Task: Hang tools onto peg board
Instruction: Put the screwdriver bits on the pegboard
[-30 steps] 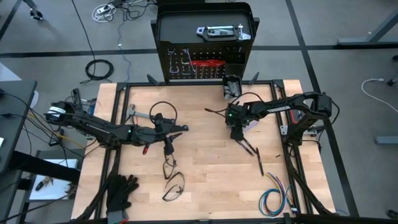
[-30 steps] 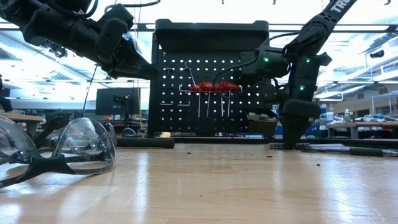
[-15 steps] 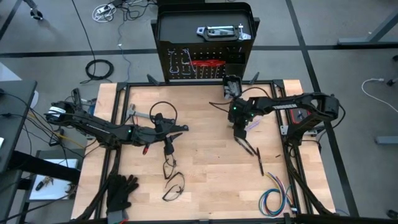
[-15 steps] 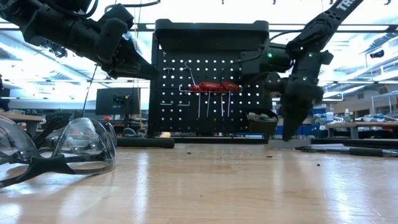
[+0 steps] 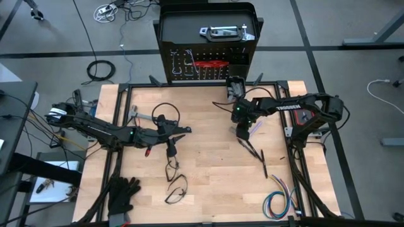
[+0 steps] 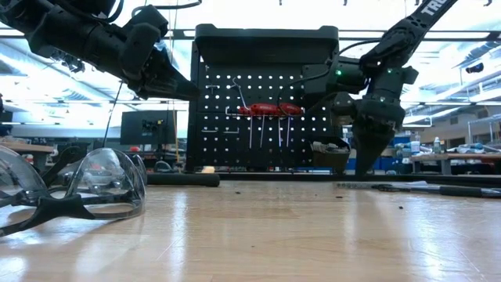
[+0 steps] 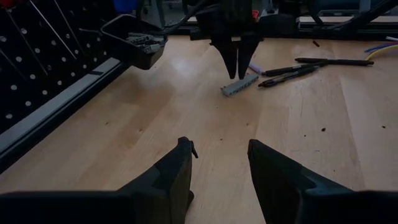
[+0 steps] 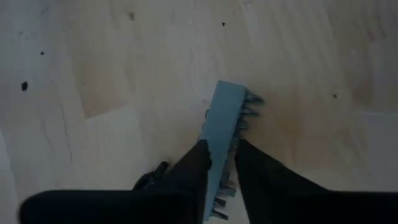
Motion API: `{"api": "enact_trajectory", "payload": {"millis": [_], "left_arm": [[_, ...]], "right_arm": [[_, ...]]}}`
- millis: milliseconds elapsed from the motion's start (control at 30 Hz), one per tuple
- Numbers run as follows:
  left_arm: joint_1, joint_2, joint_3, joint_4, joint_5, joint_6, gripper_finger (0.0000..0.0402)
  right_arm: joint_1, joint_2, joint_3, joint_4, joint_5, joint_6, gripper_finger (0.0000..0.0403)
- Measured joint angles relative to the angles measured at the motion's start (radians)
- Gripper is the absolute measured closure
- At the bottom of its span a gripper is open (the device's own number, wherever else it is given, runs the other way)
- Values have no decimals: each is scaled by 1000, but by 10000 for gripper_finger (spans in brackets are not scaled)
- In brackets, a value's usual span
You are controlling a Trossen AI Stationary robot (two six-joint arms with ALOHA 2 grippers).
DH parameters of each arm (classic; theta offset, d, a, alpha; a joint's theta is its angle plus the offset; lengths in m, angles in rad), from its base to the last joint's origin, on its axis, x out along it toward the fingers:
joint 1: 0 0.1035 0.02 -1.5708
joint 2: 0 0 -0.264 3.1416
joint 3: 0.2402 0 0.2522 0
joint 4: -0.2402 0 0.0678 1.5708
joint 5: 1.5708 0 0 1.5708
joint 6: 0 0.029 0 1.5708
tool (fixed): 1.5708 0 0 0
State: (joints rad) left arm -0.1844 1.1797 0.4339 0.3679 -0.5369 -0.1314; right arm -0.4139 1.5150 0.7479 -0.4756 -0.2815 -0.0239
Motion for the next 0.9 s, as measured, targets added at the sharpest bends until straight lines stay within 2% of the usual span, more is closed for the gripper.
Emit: {"api": "enact_trajectory", "payload": {"millis": [167,367,500,700,800,900], "left_arm": [[0,0,0,1,0,0,245],[0,0,0,2,0,0,245],[-1,0,0,2,0,0,245],[-1,0,0,1,11,0,245],[-1,0,0,1,11,0,245],[-1,0,0,1,11,0,245]], "right_arm": [[31,5,1,-16,19,76,243],[106,59,5,-25,207,127,168],[112,108,10,-21,205,161,143],[141,116,9,-13,234,148,152],[163,111,6,-5,257,99,182],[181,111,6,1,261,64,230]]}}
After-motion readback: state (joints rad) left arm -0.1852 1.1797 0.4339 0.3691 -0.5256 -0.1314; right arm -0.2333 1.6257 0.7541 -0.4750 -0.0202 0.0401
